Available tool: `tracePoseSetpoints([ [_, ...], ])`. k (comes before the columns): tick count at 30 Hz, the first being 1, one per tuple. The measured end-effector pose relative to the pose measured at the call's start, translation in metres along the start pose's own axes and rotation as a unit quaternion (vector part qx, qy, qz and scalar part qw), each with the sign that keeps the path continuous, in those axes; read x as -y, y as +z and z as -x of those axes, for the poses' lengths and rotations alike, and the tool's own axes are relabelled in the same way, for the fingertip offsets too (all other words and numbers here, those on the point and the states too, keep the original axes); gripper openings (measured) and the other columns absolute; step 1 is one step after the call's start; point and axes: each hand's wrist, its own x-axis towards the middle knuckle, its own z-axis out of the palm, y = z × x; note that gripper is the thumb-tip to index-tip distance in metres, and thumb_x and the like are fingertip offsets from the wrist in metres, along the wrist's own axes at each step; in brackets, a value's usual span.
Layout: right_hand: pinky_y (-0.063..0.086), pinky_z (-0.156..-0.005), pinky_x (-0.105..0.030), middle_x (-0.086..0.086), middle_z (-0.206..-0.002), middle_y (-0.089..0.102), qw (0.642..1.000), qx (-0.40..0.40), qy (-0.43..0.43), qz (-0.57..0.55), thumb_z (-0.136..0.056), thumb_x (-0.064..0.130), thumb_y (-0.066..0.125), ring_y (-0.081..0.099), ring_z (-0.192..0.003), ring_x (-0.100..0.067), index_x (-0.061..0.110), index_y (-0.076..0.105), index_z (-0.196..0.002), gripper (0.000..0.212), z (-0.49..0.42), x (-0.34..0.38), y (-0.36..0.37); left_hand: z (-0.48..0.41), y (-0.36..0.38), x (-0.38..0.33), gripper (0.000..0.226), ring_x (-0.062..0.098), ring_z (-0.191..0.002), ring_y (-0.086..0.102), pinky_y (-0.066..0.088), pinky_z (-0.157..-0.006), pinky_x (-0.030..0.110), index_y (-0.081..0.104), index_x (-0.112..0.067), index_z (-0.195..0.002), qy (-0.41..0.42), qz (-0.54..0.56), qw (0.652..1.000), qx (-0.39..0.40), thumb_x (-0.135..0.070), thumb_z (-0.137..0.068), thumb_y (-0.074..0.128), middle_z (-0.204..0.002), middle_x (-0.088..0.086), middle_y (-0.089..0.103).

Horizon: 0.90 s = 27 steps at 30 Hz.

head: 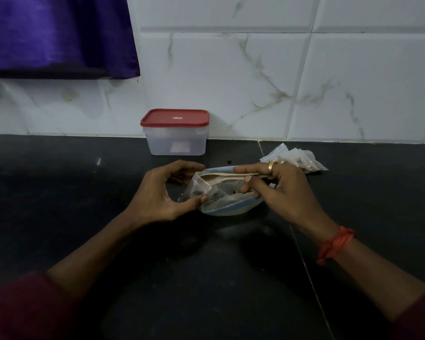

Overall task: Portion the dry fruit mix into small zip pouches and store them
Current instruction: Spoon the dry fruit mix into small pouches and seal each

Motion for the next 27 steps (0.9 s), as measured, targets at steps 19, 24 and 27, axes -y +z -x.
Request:
tracePoseSetpoints([
  [19,0.046,-0.092,-0.041,0.018,-0.06,0.061,0.948,-0.164,0.01,0.273,-0.083,0.044,0.05,0.061,-0.065,-0.009,0.036,0.078,-0.088,0.03,-0.006,-0.006,-0.036,0.001,0.0,0.002,0.062,0.009,-0.114,0.063,0.057,-0.092,0.031,0.059,-0.027,-0.131,0.003,0.004,0.999,0.046,-0.042,-0.075,0.08,-0.126,-0.015,0.064],
  [24,0.034,-0.094,-0.037,0.02,-0.051,0.049,0.92,-0.126,-0.034,0.369,-0.085,0.036,0.056,0.043,-0.06,-0.006,0.036,0.078,-0.092,0.024,-0.005,-0.011,-0.034,0.0,0.0,0.001,0.06,0.011,-0.113,0.064,0.057,-0.092,0.03,0.06,-0.026,-0.129,0.004,0.011,0.999,0.047,-0.041,-0.075,0.08,-0.123,-0.014,0.065],
  [27,0.034,-0.098,-0.04,0.011,-0.054,0.062,0.919,-0.116,-0.065,0.372,-0.086,0.034,0.057,0.044,-0.057,-0.004,0.034,0.078,-0.092,0.021,-0.004,-0.009,-0.031,0.0,0.0,-0.001,0.058,0.011,-0.113,0.064,0.056,-0.093,0.026,0.062,-0.023,-0.128,0.008,0.02,0.999,0.036,-0.036,-0.075,0.083,-0.122,-0.013,0.066],
])
